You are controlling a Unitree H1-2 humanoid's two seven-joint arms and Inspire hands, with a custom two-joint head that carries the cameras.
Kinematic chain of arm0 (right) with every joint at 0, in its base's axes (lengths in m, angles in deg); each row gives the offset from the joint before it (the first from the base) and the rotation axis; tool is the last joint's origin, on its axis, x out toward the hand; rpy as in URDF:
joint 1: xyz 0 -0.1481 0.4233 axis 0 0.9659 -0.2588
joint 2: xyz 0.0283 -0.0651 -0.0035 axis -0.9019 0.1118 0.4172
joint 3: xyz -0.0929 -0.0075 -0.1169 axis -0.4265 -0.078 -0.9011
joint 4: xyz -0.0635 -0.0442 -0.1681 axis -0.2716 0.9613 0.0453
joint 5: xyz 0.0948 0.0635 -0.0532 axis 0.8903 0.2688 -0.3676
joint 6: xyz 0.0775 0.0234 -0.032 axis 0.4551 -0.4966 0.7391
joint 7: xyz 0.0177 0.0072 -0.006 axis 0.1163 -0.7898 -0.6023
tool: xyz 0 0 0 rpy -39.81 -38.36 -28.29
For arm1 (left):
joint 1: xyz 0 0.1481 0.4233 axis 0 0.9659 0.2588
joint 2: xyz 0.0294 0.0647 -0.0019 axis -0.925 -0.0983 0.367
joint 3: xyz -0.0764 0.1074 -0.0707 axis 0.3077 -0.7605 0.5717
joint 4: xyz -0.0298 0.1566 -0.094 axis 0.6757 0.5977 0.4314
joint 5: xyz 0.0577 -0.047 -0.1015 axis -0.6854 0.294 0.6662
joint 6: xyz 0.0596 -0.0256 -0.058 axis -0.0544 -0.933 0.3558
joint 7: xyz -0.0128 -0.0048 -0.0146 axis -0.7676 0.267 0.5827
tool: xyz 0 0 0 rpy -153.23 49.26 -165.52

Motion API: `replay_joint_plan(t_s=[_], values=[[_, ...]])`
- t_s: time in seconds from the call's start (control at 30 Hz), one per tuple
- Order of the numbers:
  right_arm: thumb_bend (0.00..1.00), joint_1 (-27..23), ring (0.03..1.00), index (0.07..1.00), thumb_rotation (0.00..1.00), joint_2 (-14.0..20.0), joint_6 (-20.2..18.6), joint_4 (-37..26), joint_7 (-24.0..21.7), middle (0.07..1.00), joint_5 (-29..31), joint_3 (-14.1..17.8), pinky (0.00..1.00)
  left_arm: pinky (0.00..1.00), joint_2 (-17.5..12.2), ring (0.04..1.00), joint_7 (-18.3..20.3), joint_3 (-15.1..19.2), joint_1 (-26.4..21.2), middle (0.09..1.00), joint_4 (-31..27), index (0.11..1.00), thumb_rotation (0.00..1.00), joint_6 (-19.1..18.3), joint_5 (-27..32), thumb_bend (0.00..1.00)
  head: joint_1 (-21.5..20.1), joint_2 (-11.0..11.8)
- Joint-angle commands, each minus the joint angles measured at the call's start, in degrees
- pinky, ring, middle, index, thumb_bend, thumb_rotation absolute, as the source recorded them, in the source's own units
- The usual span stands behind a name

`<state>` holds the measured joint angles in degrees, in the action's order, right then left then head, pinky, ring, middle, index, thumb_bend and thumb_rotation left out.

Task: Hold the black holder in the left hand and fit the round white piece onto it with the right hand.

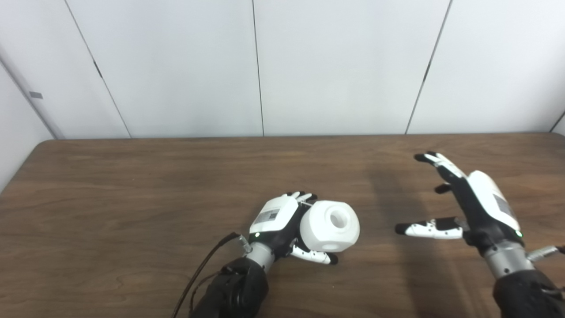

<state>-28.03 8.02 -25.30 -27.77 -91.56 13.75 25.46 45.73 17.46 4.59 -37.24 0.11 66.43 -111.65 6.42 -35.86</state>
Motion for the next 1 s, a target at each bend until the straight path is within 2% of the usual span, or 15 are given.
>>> replay_joint_plan(t_s=[0.0, 0.33, 0.63, 0.97], values=[[0.89, -0.60, 0.921, 0.859, 0.26, 0.67, 0.26, -1.50, 1.85, 0.934, 0.23, 0.76, 0.68, 1.00, -1.07, 0.982, 1.57, -0.07, -0.55, 0.933, -0.31, 0.699, 0.27, -1.17, -0.75, 1.00, -0.01, 0.06], [0.89, 0.16, 0.935, 0.864, 0.25, 1.02, 0.19, -1.24, 2.56, 0.936, 1.25, 0.79, 0.72, 1.00, -2.01, 0.991, 4.03, -0.87, -0.86, 0.948, -0.89, 0.771, 0.31, -2.49, -2.14, 1.00, 0.02, 0.13], [0.89, 0.07, 0.927, 0.862, 0.25, 1.03, -0.06, -1.35, 3.12, 0.930, 0.71, 0.18, 0.71, 1.00, -2.42, 1.000, 6.22, -1.24, -1.19, 0.964, -1.16, 0.806, 0.32, -4.19, -3.00, 1.00, 0.11, 0.24], [0.90, 0.20, 0.930, 0.863, 0.26, 1.04, -0.58, -1.24, 3.31, 0.931, 0.82, 0.03, 0.72, 1.00, -3.71, 1.000, 11.31, -2.62, -1.80, 1.000, -2.34, 0.919, 0.38, -7.47, -5.35, 1.00, 0.10, 0.30]])
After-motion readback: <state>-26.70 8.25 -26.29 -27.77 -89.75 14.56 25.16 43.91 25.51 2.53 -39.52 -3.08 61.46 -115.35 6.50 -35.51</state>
